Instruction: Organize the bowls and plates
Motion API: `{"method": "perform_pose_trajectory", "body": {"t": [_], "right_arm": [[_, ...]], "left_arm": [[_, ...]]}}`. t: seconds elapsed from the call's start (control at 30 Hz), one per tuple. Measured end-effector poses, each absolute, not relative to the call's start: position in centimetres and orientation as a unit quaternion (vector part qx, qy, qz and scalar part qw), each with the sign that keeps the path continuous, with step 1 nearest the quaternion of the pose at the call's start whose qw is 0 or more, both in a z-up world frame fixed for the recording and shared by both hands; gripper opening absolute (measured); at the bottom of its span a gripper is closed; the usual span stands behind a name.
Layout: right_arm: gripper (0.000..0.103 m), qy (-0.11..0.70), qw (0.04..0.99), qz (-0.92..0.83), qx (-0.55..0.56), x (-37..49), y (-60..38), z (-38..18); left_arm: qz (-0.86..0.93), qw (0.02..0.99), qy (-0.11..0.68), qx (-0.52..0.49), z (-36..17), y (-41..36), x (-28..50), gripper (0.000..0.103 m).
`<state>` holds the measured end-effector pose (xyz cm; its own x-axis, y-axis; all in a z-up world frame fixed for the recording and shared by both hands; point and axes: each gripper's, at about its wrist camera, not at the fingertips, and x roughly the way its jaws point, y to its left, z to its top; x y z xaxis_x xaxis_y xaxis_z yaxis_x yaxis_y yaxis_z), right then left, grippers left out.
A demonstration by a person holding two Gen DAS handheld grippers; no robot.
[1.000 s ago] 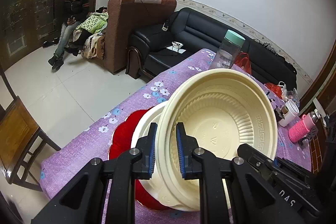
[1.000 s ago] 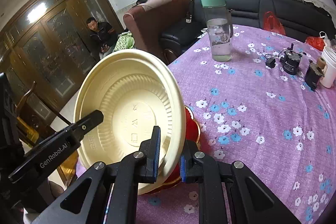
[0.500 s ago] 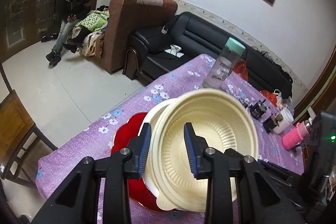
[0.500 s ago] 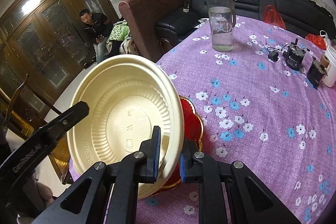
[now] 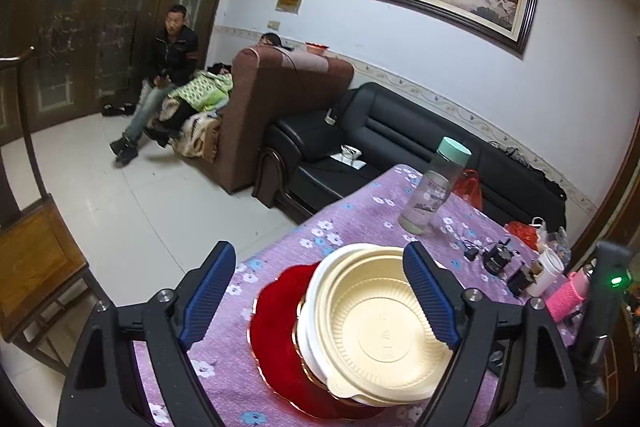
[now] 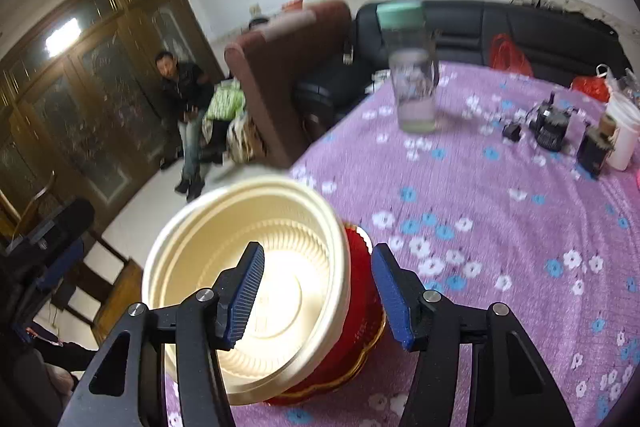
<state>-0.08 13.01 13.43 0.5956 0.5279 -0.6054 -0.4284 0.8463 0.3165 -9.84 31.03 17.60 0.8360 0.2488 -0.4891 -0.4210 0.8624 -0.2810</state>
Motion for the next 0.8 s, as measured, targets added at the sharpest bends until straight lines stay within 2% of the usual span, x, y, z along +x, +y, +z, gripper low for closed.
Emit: {"method": "perform_pose_trajectory", "body": {"t": [0.2, 0.27, 0.37, 0.8], "right_arm": [[0.070, 0.308, 0.916, 0.242, 0.083, -2.2, 10.6, 15.2], [0.074, 0.295, 0.923, 0.229, 0.089, -3.2, 9.5, 15.6], [0.076, 0.288, 0.927, 0.214, 0.106, -4.3, 7.7, 15.4], [0.078, 0.305, 0.931, 0.148, 0.139, -8.9, 1.7, 12.1]], "left_arm": [[0.201, 0.944, 0.212, -0.151, 17.6, 29.4, -10.6, 0.090], [0.210, 0.946, 0.206, -0.134, 17.5, 28.4, -11.0, 0.096], [0.209, 0.949, 0.208, -0.112, 17.1, 26.9, -11.1, 0.100], [0.189, 0.952, 0.233, -0.058, 15.8, 22.1, -12.2, 0.100]]}}
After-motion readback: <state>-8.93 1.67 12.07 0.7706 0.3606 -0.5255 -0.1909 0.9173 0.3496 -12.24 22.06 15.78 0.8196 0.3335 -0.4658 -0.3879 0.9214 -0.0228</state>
